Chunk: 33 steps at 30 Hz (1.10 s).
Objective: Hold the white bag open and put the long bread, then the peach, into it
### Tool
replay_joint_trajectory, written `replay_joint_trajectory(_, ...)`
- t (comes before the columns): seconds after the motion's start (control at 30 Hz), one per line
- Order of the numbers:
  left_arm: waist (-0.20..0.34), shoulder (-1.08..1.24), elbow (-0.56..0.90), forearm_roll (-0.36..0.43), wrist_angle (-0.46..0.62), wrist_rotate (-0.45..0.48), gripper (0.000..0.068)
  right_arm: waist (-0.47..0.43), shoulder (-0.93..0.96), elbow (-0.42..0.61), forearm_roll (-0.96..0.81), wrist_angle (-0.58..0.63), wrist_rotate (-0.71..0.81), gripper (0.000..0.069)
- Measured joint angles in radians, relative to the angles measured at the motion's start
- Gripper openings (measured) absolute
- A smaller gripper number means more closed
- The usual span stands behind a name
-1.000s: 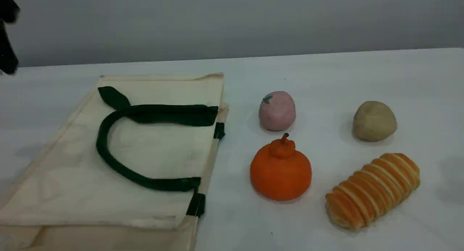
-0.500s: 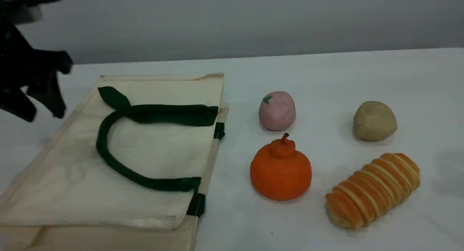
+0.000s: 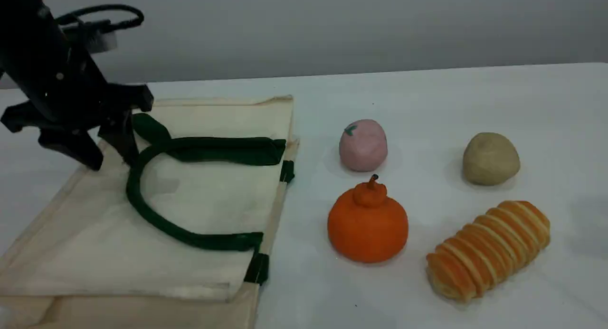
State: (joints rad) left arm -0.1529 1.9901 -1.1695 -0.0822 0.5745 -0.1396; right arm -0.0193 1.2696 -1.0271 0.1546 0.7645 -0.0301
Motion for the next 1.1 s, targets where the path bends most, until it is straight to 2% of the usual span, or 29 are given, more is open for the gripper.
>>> replay_joint_trajectory(0.23,0.000,0.038,0.000,-0.035,-0.020,0.000,0.0377,0.000,0.000,0.000,0.000,0.000,0.000,0.0554)
replay_joint_trajectory(0.5,0.000,0.088,0.000,-0.038,-0.045,0.000,0.0377,0.000,0.000,0.000,0.000,0.000,0.000,0.0554)
replay_joint_trajectory(0.63,0.000,0.097,0.000,-0.080,-0.060,0.001,0.0377,0.000,0.000,0.000,0.000,0.001,0.000,0.0554)
replay_joint_trajectory(0.8,0.000,0.099,0.000,-0.078,-0.060,0.014,0.0364,0.000,0.000,0.000,0.000,0.003,0.000,0.0554)
replay_joint_trajectory(0.93,0.000,0.116,0.000,-0.078,-0.063,0.023,0.0304,0.000,-0.001,0.000,0.000,0.003,0.000,0.0554)
replay_joint_trajectory(1.1,0.000,0.125,0.000,-0.078,-0.063,0.044,0.0167,0.000,-0.001,0.000,0.000,0.003,0.000,0.0554)
